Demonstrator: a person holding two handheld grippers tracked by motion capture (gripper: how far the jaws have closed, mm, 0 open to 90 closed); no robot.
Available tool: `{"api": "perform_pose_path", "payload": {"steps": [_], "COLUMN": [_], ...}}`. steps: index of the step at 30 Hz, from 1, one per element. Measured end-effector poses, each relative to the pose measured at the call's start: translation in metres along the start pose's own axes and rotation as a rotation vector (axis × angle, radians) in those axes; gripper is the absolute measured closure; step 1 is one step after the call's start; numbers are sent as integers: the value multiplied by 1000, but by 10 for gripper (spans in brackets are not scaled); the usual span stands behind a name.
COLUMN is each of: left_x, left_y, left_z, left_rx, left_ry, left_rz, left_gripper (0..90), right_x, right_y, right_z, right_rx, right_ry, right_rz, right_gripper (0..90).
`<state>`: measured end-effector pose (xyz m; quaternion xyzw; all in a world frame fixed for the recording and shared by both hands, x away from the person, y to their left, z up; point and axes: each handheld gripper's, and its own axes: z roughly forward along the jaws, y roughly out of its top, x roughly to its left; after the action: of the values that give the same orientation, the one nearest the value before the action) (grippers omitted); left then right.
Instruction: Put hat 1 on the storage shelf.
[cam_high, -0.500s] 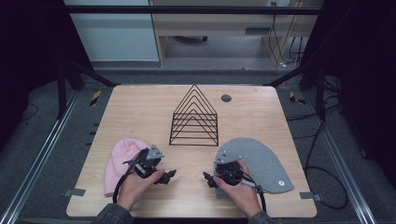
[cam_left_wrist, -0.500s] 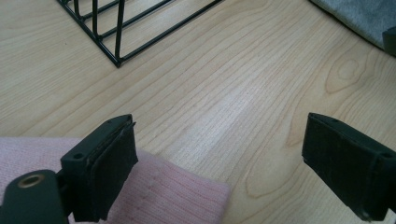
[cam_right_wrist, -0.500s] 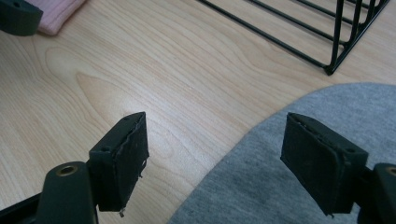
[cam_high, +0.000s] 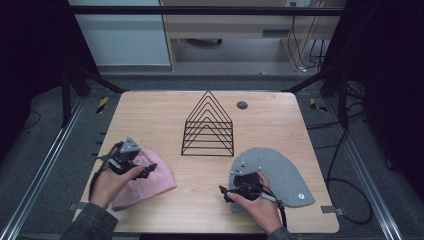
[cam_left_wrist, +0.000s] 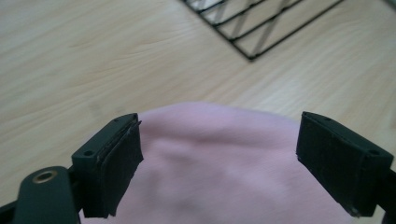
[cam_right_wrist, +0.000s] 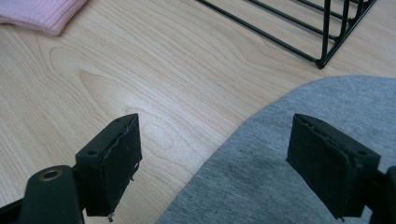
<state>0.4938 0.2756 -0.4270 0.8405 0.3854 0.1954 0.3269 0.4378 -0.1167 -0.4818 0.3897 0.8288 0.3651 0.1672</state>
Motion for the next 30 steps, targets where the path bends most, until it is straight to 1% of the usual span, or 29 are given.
{"api": "perform_pose_path", "payload": {"steps": [1,2,3,4,5,6,7,8,9,11,12,13,14,15,16,19,20,21,22,25,30], "left_x": [10,10,28,28,39,53,59,59,63,69,71,73,73,74,73,73,74,74,74,73,69], "left_y": [-1,-1,-4,-4,-6,-10,-12,-12,-15,-22,-24,-30,-30,-33,-37,-40,-42,-42,-44,-46,-47], "left_z": [-5,-5,-15,-15,-19,-23,-23,-23,-23,-20,-20,-18,-18,-16,-12,-8,-3,-3,0,8,15], "left_rx": [6,6,9,9,13,12,19,19,29,39,40,44,44,45,50,59,68,68,82,100,119], "left_ry": [16,16,49,49,65,72,69,69,69,76,74,61,61,48,42,48,43,43,44,38,31], "left_rz": [-13,-13,-37,-37,-59,-102,-109,-109,-115,-127,-138,-159,-159,-173,-176,-178,-190,-190,-186,-200,-195], "left_gripper": [135,144,168,180,180,231,259,293,293,333,362,393,402,402,420,420,420,422,422,464,504], "right_x": [0,0,1,1,1,1,1,1,2,2,2,2,2,2,2,3,3,3,3,3,4], "right_y": [1,1,1,1,1,0,0,0,0,0,0,-1,-1,-1,-1,-2,-2,-2,-2,-2,-2], "right_z": [-1,-1,-1,-1,-1,0,1,1,1,1,2,2,2,3,4,4,4,4,4,5,7], "right_rx": [1,1,2,2,5,21,22,22,26,36,37,38,38,40,49,51,53,53,53,62,66], "right_ry": [-3,-3,-10,-10,-12,-21,-24,-24,-25,-32,-38,-42,-42,-42,-41,-38,-41,-41,-40,-36,-30], "right_rz": [-2,-2,-14,-14,-16,-25,-27,-27,-26,-32,-36,-39,-39,-39,-37,-43,-45,-45,-45,-49,-53], "right_gripper": [181,181,200,200,205,209,211,211,213,213,215,218,218,218,217,219,219,219,219,219,216]}}
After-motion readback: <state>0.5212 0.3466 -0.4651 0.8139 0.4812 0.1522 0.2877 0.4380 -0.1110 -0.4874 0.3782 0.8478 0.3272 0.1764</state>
